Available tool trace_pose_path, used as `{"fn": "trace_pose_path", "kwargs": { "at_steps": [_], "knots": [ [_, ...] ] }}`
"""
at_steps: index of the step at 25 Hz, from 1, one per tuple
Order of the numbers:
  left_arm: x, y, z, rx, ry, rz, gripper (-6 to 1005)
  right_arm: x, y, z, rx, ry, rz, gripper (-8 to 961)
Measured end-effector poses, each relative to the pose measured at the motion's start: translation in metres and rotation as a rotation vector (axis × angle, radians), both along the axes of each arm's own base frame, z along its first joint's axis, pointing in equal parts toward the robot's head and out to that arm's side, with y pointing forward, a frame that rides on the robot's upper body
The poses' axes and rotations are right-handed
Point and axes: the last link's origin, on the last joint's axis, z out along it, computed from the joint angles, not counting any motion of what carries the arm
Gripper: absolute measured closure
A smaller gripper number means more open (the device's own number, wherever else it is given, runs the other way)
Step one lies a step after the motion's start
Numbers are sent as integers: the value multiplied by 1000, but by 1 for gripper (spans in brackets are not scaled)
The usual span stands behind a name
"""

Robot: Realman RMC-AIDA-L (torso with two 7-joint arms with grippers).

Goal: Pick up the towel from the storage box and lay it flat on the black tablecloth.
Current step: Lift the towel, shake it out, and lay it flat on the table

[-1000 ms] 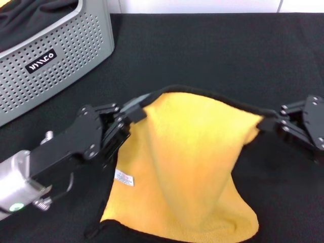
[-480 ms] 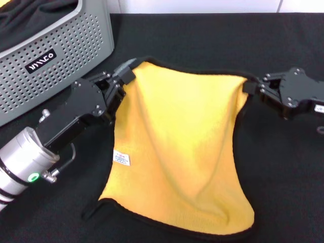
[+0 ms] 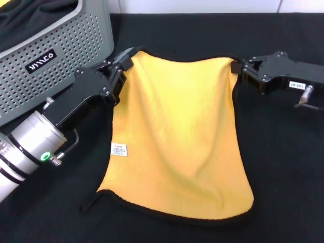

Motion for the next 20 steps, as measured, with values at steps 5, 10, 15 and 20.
{"fn": "trace_pose_path", "kwargs": {
  "at_steps": [5, 10, 15, 20],
  "knots": [
    [-3, 10, -1, 15, 19, 51, 954, -3, 12, -4, 18, -22, -31, 931],
    [-2, 20, -5, 3, 46, 74, 954, -9, 24, -16, 8, -58, -60, 931],
    [0, 31, -10, -10, 78, 98, 954, -12, 34, -25, 32, -117, -78, 930],
    [-2, 40, -13, -15, 108, 140, 954, -10, 41, -29, 50, -146, -113, 930]
  ]
}}
